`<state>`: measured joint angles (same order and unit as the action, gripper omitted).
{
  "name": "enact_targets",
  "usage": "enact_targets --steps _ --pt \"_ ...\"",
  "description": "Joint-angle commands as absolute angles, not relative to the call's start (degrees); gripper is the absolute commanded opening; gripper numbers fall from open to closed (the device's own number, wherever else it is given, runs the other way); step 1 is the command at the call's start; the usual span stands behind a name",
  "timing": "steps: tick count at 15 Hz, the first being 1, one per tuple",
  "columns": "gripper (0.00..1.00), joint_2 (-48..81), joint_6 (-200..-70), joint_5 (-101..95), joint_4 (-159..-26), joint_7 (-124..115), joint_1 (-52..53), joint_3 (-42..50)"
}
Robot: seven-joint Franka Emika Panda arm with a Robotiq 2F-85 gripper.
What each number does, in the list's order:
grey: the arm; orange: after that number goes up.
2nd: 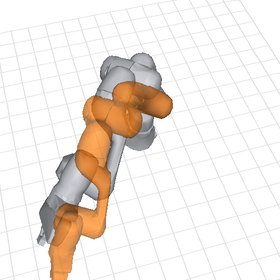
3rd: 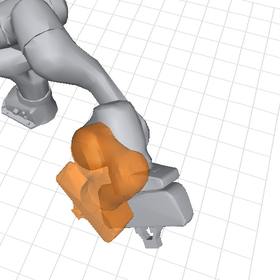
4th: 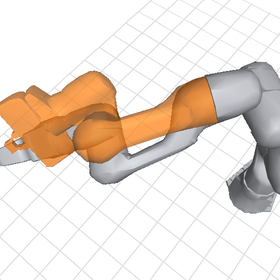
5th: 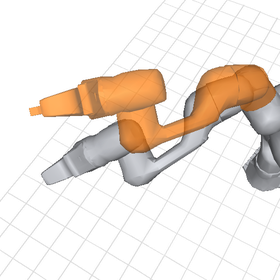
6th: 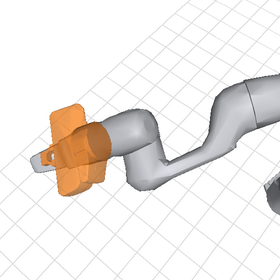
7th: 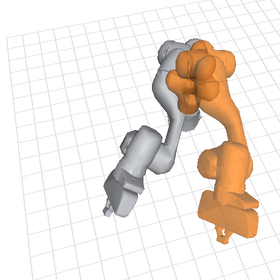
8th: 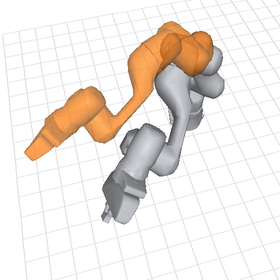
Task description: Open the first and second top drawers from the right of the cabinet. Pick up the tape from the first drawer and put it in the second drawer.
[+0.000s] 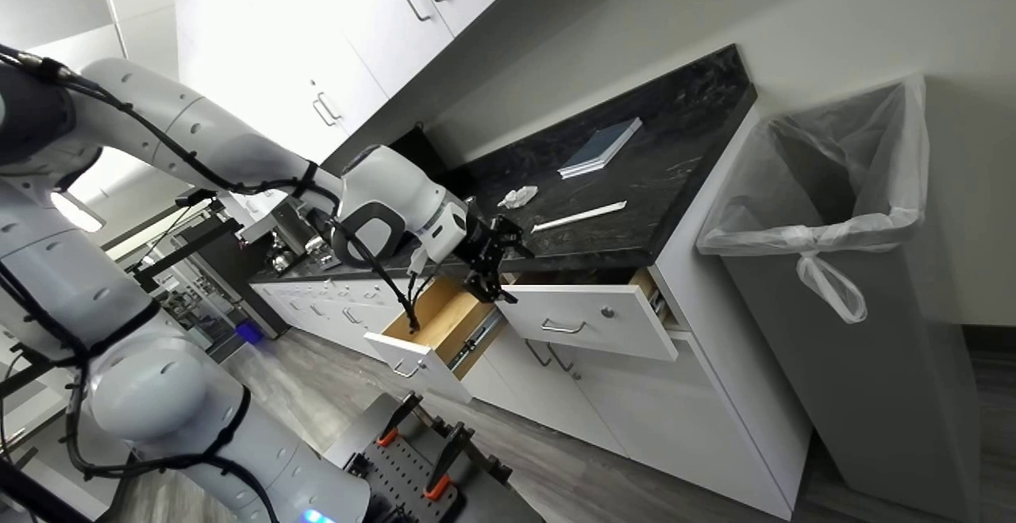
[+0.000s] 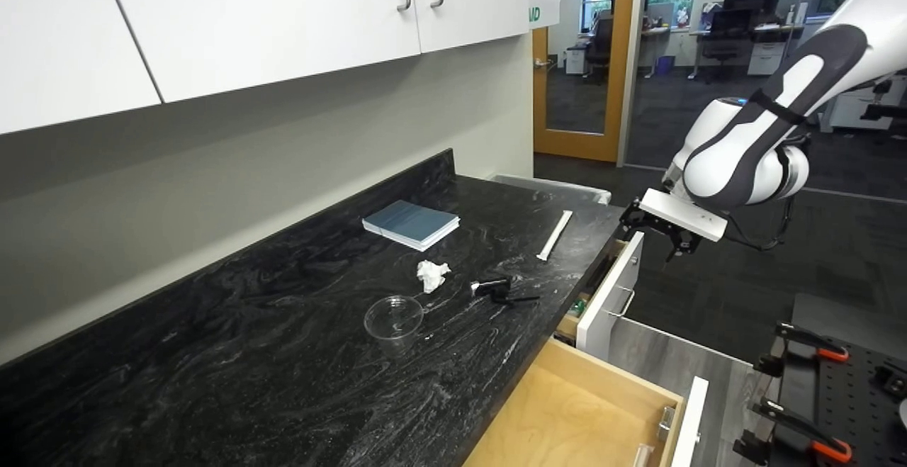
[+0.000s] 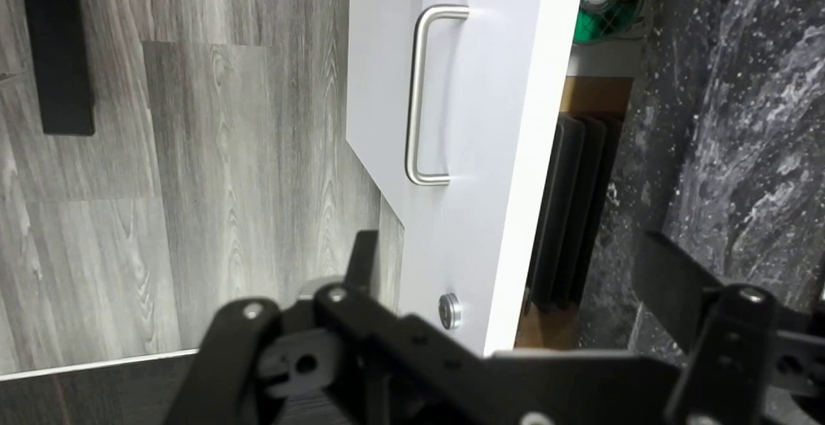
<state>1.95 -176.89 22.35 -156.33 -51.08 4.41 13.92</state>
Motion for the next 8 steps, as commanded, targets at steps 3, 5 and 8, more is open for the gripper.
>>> enact_targets --steps 3,5,8 --pt "1.00 7.38 -184.19 33.01 -152.59 -42.39 2.40 7.39" --pt "1.00 9.33 -184.77 34.76 -151.28 -42.02 0.28 4.69" --pt "1.00 10.30 -184.19 37.65 -150.42 -40.66 -5.76 -1.49"
